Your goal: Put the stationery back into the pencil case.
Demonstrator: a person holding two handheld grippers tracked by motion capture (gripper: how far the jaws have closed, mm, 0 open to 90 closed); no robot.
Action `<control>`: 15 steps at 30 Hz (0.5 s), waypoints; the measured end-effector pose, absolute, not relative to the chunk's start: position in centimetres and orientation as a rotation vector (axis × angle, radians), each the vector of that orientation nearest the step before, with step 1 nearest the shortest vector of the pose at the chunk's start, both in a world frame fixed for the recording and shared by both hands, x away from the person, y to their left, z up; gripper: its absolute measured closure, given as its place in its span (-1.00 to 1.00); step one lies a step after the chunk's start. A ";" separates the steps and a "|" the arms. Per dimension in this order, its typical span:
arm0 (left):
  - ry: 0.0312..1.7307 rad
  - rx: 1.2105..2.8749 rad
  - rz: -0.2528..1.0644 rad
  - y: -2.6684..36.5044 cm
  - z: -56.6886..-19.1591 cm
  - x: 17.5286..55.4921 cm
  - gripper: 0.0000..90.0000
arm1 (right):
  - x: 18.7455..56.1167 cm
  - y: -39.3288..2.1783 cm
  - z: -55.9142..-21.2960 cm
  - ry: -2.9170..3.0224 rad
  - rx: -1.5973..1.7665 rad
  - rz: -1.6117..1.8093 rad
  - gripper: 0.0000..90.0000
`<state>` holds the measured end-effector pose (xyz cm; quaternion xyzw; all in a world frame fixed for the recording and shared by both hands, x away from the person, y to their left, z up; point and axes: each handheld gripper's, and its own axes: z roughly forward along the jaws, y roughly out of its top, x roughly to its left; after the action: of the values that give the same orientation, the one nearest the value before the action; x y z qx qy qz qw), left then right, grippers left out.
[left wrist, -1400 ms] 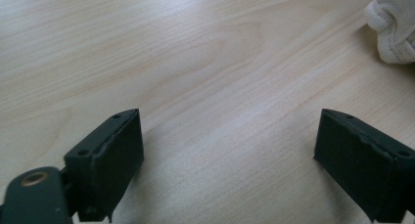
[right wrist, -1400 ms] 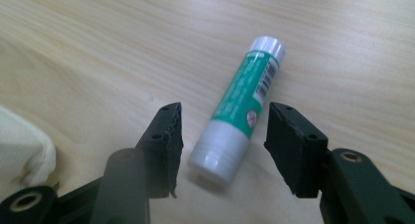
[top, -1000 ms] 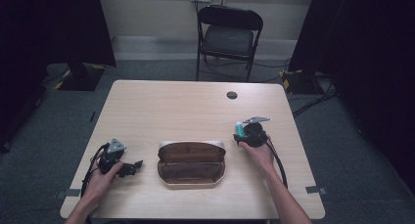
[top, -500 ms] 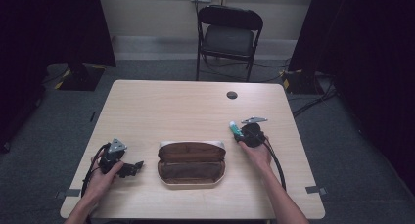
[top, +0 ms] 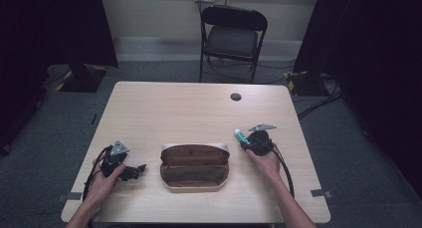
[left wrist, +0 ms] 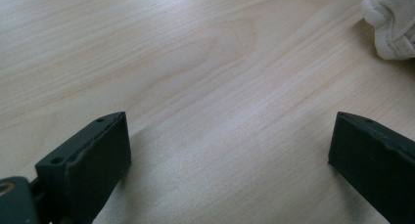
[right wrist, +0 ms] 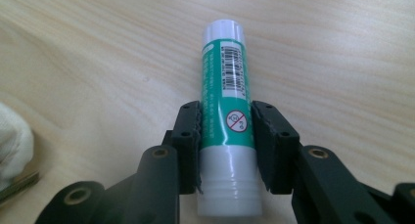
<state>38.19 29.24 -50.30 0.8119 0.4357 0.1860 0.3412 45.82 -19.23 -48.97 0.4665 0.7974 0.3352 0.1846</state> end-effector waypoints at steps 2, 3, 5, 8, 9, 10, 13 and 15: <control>1.133 2.112 0.484 29.2 -50.3 38.2 -0.96 | 45.6 -19.4 -49.0 2.253 1.304 0.944 0.45; 1.133 2.112 0.484 29.2 -50.3 38.2 -0.97 | 45.0 -19.5 -49.0 2.262 1.295 0.939 0.45; 1.133 2.111 0.484 29.2 -50.3 38.2 -0.96 | 44.7 -19.6 -49.0 2.267 1.284 0.937 0.45; 1.133 2.112 0.484 29.2 -50.3 38.2 -0.97 | 43.4 -19.8 -48.9 2.291 1.256 0.939 0.45; 1.142 2.104 0.480 29.1 -50.3 38.2 -0.97 | 42.5 -19.9 -48.8 2.315 1.234 0.931 0.45; 1.142 2.104 0.480 29.1 -50.3 38.2 -0.98 | 42.5 -19.9 -48.8 2.315 1.234 0.931 0.45; 1.142 2.115 0.493 29.1 -50.3 38.2 -0.99 | 40.7 -20.2 -48.8 2.336 1.210 0.937 0.45; 1.145 2.112 0.491 29.0 -50.3 38.2 -1.00 | 40.0 -20.4 -48.8 2.342 1.196 0.941 0.44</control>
<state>38.24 29.05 -50.31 0.8106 0.4395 0.1883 0.3381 40.01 -20.45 -48.81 0.4218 0.8258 0.3318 0.1737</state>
